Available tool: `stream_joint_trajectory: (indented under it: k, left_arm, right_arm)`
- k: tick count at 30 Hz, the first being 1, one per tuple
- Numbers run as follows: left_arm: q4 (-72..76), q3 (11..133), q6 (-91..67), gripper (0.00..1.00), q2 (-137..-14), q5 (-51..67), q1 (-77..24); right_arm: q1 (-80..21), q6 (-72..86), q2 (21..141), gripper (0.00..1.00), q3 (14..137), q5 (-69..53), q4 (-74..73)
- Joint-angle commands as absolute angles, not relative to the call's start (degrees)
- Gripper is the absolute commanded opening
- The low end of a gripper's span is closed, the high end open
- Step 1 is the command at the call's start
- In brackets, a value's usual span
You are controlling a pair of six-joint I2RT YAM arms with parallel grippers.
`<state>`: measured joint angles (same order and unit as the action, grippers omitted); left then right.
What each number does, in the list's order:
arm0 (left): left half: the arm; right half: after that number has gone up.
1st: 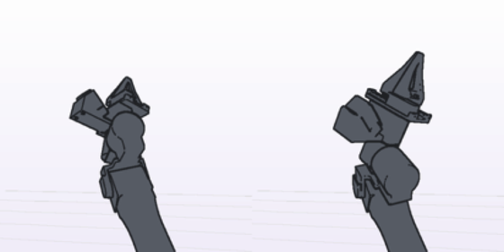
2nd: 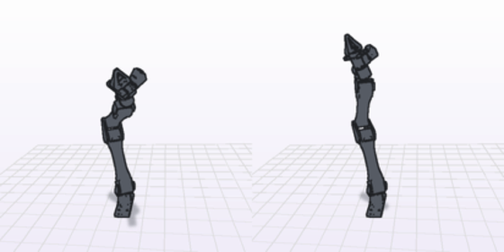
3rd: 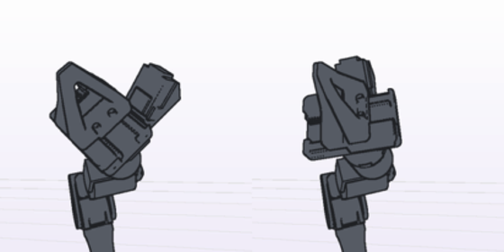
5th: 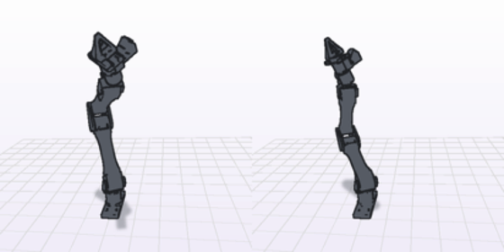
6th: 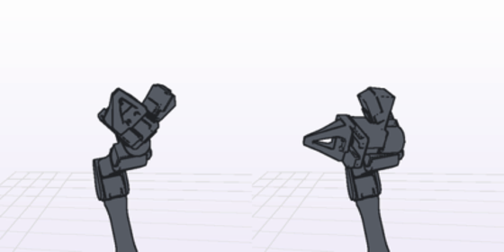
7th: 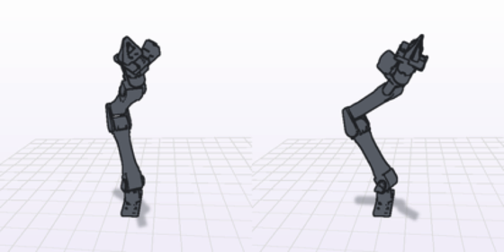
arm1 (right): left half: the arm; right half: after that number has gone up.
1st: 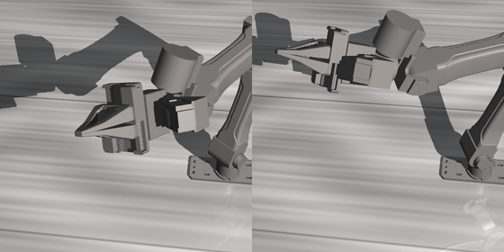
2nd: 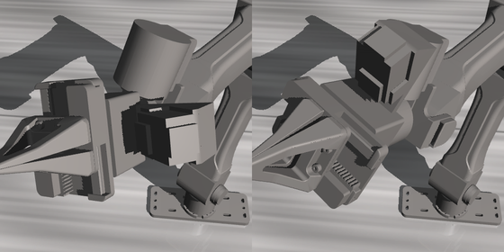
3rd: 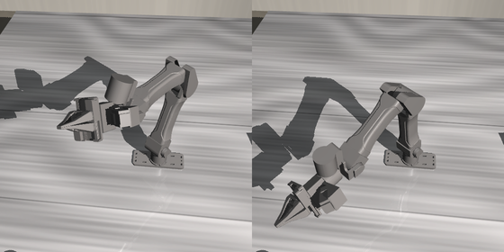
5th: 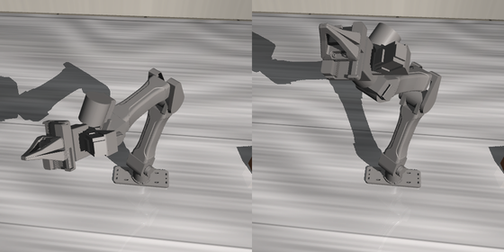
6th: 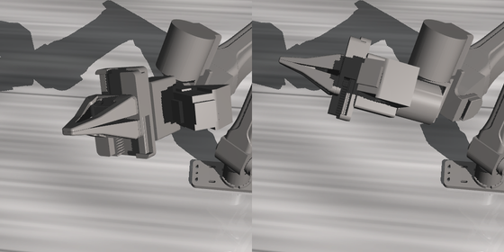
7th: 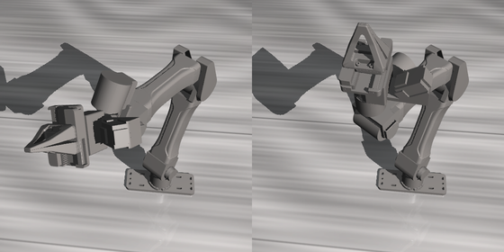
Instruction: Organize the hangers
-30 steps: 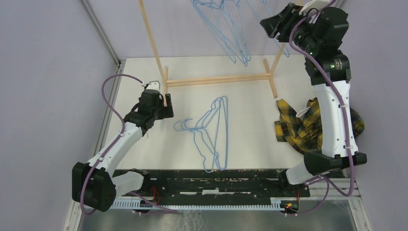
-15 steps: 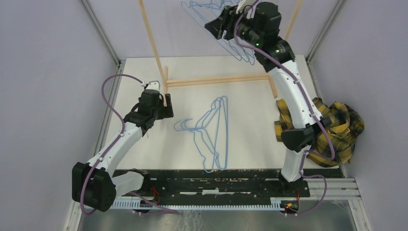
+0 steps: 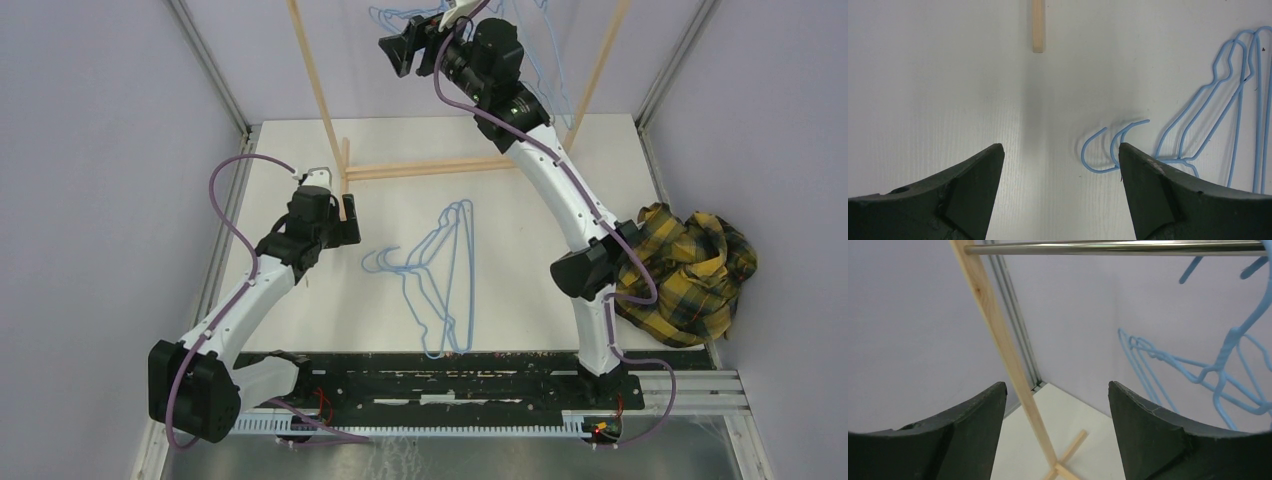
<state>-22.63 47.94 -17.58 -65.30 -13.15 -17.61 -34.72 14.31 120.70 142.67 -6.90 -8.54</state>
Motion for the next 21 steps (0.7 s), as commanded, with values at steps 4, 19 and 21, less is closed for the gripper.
stream_joint_trajectory:
  k: [4, 19, 21]
  left_arm:
    - [-20.57, 48.98, -18.32, 0.91, -63.16, -11.84, -17.67]
    - [-19.46, 48.57, -19.60, 0.92, -63.04, -7.68, -17.67]
    - [-19.46, 48.40, -19.59, 0.91, -62.98, -7.45, -17.67]
  right_arm:
    - [-35.27, 8.14, 126.81, 0.87, 150.29, 1.02, 2.71]
    - [-32.96, 7.44, 130.42, 0.94, 152.83, 4.54, 9.37]
    - [-31.47, 8.41, 130.68, 0.95, 153.09, 6.05, 9.34]
